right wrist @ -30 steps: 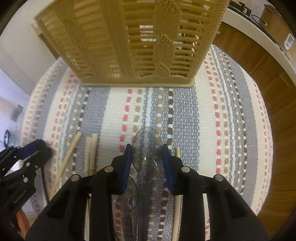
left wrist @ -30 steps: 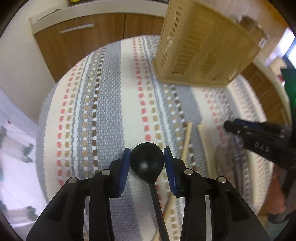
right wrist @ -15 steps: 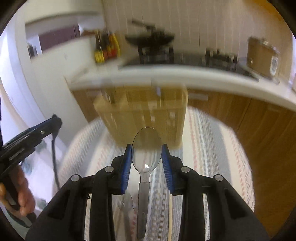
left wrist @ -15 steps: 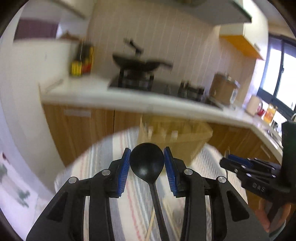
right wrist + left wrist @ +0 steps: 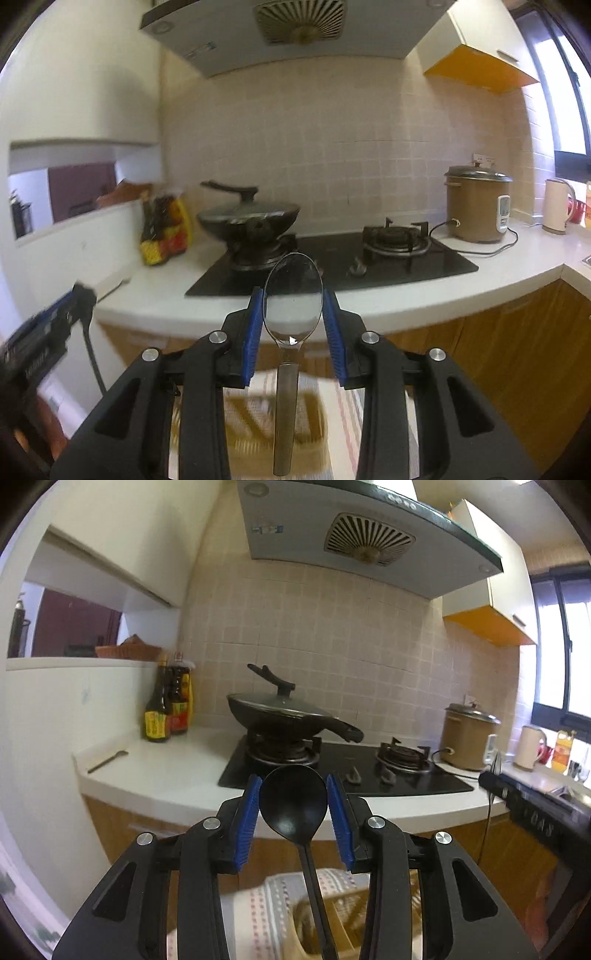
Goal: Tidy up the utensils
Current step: 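Lower both spoons into the tan caddy and open both tools, then grasp a wooden chopstick with the left tool while the right tool grasps a clear spoon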
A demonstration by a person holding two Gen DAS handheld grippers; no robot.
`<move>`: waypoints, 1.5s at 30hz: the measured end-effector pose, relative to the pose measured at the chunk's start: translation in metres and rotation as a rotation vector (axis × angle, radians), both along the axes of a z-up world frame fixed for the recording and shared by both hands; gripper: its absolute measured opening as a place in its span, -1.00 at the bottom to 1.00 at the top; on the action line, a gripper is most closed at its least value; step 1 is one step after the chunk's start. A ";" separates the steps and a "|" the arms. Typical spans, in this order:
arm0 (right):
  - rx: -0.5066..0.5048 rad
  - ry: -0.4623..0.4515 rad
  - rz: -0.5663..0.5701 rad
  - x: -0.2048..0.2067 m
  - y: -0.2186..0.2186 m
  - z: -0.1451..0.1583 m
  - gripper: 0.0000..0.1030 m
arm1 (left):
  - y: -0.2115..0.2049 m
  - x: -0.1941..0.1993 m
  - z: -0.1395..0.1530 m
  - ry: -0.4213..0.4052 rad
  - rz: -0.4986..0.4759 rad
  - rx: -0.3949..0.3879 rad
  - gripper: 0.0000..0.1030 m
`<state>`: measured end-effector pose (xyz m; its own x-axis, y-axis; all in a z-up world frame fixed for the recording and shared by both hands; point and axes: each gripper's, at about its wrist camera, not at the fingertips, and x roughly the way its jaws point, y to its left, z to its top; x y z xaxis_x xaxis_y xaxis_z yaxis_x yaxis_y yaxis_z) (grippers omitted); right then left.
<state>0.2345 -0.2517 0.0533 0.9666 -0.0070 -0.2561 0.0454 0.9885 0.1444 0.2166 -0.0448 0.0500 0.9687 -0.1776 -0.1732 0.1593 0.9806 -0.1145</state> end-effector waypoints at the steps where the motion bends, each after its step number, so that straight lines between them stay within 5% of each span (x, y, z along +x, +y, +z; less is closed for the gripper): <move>1: 0.000 -0.005 -0.007 0.006 0.000 -0.003 -0.44 | -0.002 0.008 -0.004 0.001 -0.002 0.004 -0.33; 15: -0.084 0.026 -0.002 0.033 0.004 -0.070 -0.43 | -0.001 0.041 -0.069 0.012 -0.029 -0.019 -0.32; 31: -0.038 0.112 0.057 -0.047 -0.007 -0.062 -0.33 | 0.018 -0.024 -0.055 0.090 -0.083 -0.010 -0.10; 36: -0.039 0.253 0.106 -0.078 -0.003 -0.074 -0.33 | 0.030 -0.051 -0.069 0.246 -0.142 -0.006 -0.10; 45: 0.025 0.626 0.249 -0.091 0.011 -0.125 -0.33 | 0.031 -0.063 -0.145 0.645 -0.300 -0.001 -0.10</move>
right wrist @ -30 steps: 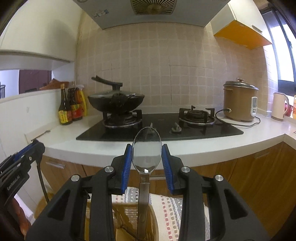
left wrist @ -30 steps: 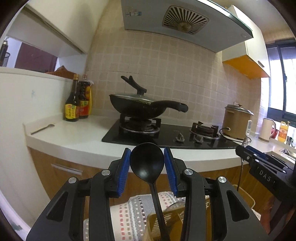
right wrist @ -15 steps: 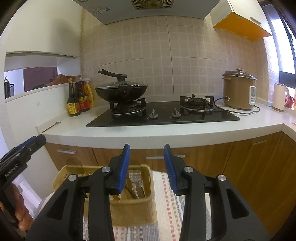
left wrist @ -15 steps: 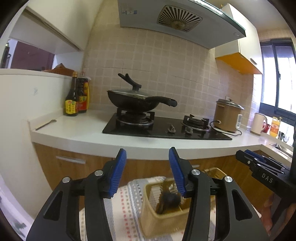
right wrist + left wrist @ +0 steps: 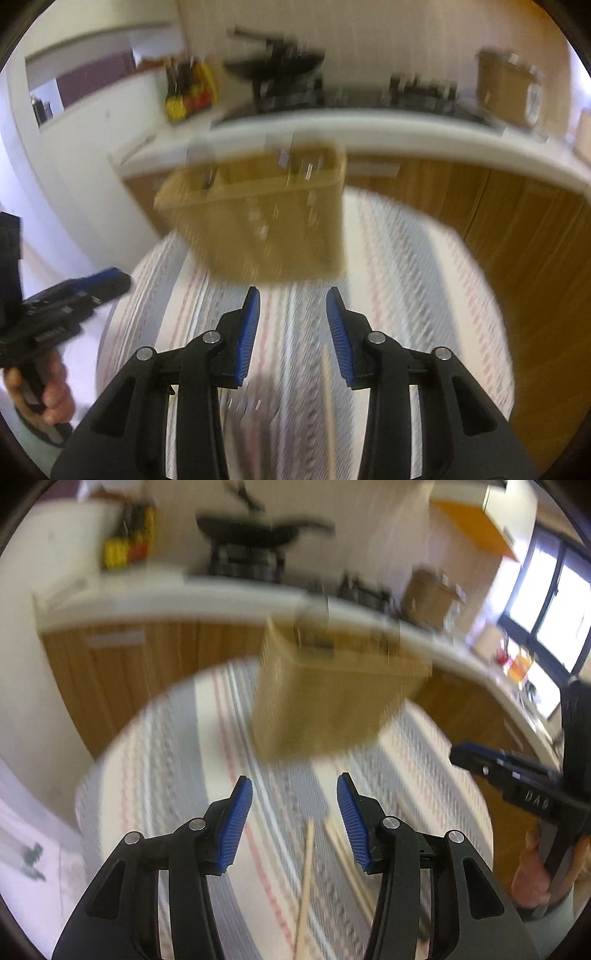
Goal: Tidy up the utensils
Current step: 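Grasp a wooden chopstick with the left tool while the right tool grasps a clear spoon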
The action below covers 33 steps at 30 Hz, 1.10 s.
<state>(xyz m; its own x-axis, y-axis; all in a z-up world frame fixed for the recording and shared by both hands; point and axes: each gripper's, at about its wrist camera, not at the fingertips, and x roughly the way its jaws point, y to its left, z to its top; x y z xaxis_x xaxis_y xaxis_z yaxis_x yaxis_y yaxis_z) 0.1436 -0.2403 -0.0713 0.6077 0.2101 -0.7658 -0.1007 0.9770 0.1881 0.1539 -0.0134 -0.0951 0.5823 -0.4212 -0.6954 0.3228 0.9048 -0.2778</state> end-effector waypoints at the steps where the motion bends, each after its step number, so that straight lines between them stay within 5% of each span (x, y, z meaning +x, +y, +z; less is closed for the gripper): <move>1: 0.005 0.049 0.018 0.001 0.004 -0.007 -0.33 | -0.004 0.000 -0.009 0.030 -0.019 0.016 -0.10; 5: -0.017 0.218 0.070 -0.001 0.018 -0.042 -0.33 | -0.016 0.000 -0.040 0.111 -0.051 0.088 -0.13; 12: -0.074 0.350 0.110 -0.006 0.032 -0.078 -0.33 | -0.029 0.005 -0.072 0.205 -0.079 0.149 -0.23; 26: -0.287 0.349 0.153 -0.006 0.075 -0.095 -0.34 | -0.034 0.001 -0.080 0.207 -0.071 0.206 -0.38; 33: -0.268 0.353 0.141 0.004 0.075 -0.094 -0.34 | -0.051 0.014 -0.078 0.213 -0.089 0.281 -0.37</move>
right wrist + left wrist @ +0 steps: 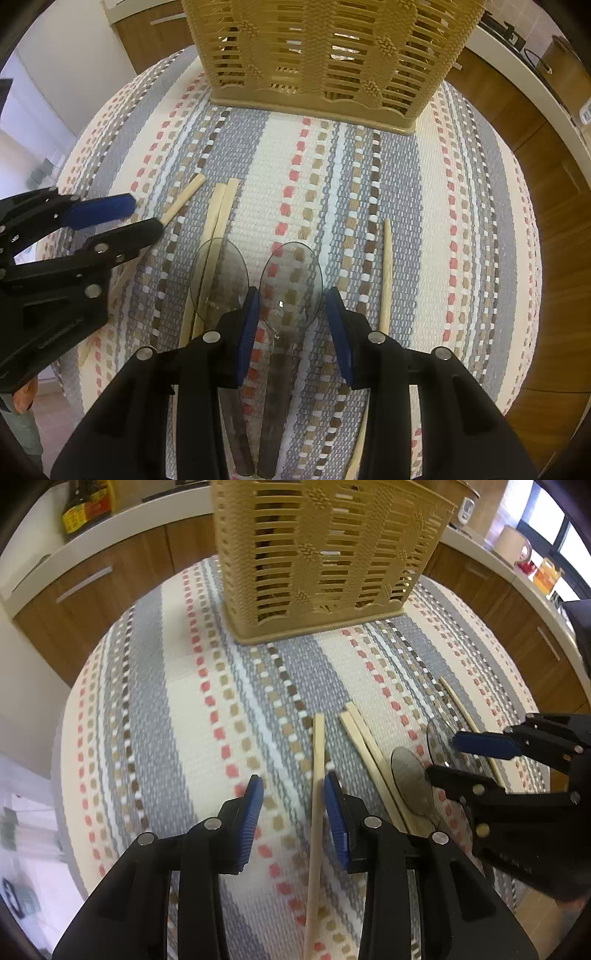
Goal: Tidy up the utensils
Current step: 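Grasp a wooden chopstick with the left tool while the right tool grasps a clear spoon, then lift the chopstick and the clear spoon up toward the tan caddy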
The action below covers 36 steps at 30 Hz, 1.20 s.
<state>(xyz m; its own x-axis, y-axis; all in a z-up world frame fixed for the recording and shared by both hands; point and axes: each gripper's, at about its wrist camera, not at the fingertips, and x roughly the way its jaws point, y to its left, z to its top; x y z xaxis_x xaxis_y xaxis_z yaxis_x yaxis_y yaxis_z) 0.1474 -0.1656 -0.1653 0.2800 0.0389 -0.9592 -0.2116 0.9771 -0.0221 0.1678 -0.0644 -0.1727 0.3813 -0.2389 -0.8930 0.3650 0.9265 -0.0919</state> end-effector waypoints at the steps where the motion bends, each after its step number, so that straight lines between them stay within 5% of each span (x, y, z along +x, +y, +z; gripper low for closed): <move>1: 0.000 -0.002 -0.003 0.001 -0.002 0.001 -0.34 | -0.003 0.004 0.000 0.001 -0.005 0.009 -0.37; 7: -0.003 0.005 -0.012 0.001 -0.015 0.004 -0.34 | -0.032 0.018 -0.001 -0.006 -0.053 0.120 -0.21; 10: -0.014 0.011 -0.012 0.004 -0.011 0.005 -0.34 | -0.040 0.023 0.002 0.007 -0.066 0.128 -0.51; 12: -0.015 0.017 -0.016 0.009 -0.015 0.003 -0.34 | -0.043 0.026 0.003 -0.005 -0.048 0.172 -0.91; 13: -0.011 0.017 -0.011 0.013 -0.017 0.002 -0.40 | -0.041 0.027 0.004 -0.005 -0.045 0.164 -0.91; 19: 0.020 -0.017 -0.007 0.016 -0.011 0.006 -0.41 | -0.010 0.029 0.013 -0.012 0.019 -0.049 -0.92; 23: 0.054 -0.105 -0.001 0.005 -0.018 0.031 -0.41 | 0.014 0.022 0.032 -0.087 0.068 -0.154 -0.92; 36: 0.201 -0.490 -0.048 -0.031 -0.047 0.143 -0.41 | 0.043 -0.023 0.153 -0.490 0.147 -0.397 -0.92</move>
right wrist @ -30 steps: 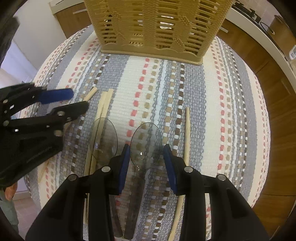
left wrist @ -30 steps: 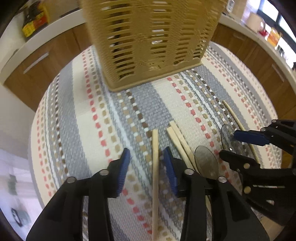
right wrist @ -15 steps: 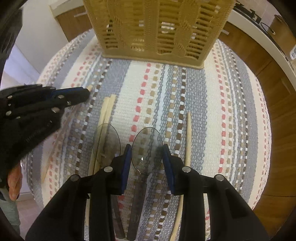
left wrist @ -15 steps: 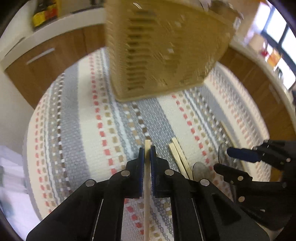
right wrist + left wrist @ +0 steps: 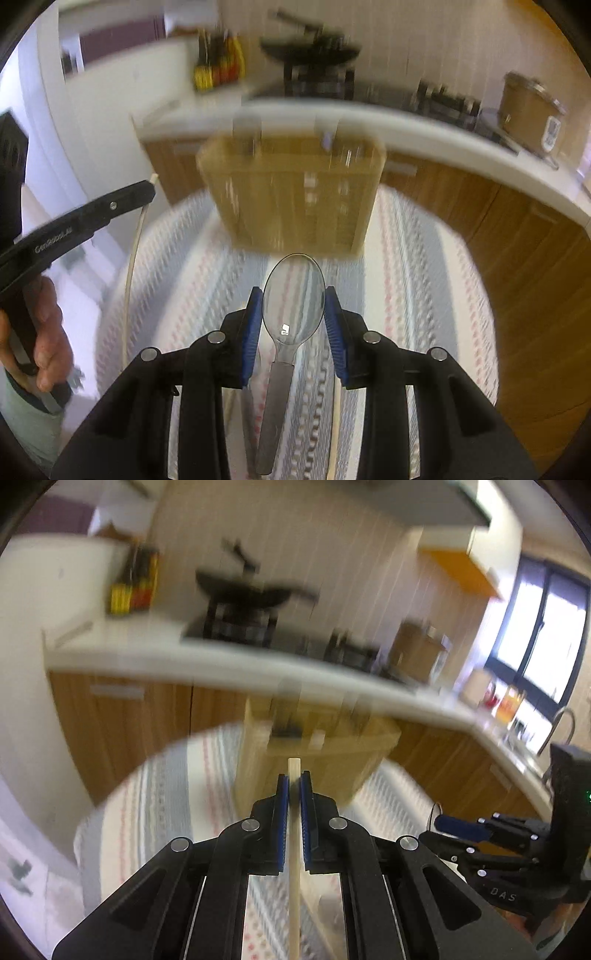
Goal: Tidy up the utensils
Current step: 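Lift the chopstick and the clear spoon up toward the tan caddy, then lower the chopstick and spoon into the caddy and open both tools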
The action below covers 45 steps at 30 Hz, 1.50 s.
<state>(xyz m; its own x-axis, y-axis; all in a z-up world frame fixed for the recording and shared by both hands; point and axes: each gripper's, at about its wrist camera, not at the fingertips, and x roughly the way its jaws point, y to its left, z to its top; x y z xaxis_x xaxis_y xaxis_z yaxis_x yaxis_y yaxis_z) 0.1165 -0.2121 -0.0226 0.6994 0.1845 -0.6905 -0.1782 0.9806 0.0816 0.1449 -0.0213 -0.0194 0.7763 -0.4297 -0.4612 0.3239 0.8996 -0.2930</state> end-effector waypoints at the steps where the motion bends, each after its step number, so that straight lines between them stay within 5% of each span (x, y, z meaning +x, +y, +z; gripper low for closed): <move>1: 0.014 -0.034 -0.006 0.000 -0.003 0.011 -0.41 | 0.001 0.000 0.016 -0.050 0.012 -0.014 -0.92; 9: 0.069 -0.301 -0.095 0.022 -0.021 0.078 -0.41 | -0.003 0.016 0.092 -0.297 0.081 -0.121 -0.92; 16: 0.045 -0.473 -0.223 0.068 -0.033 0.098 -0.41 | -0.014 0.052 0.105 -0.435 0.183 -0.129 -0.92; 27: -0.028 -0.527 -0.282 0.135 -0.034 0.057 -0.41 | -0.010 0.112 0.061 -0.442 0.235 -0.147 -0.92; 45: -0.047 -0.469 -0.241 0.125 -0.034 0.006 -0.33 | -0.014 0.107 0.018 -0.379 0.218 -0.104 -0.89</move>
<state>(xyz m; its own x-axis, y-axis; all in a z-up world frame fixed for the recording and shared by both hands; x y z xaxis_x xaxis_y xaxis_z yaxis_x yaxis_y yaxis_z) 0.2411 -0.2462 -0.0170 0.9540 -0.0436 -0.2966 0.0463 0.9989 0.0021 0.2520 -0.0351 -0.0017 0.9597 -0.2664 -0.0898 0.2320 0.9308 -0.2825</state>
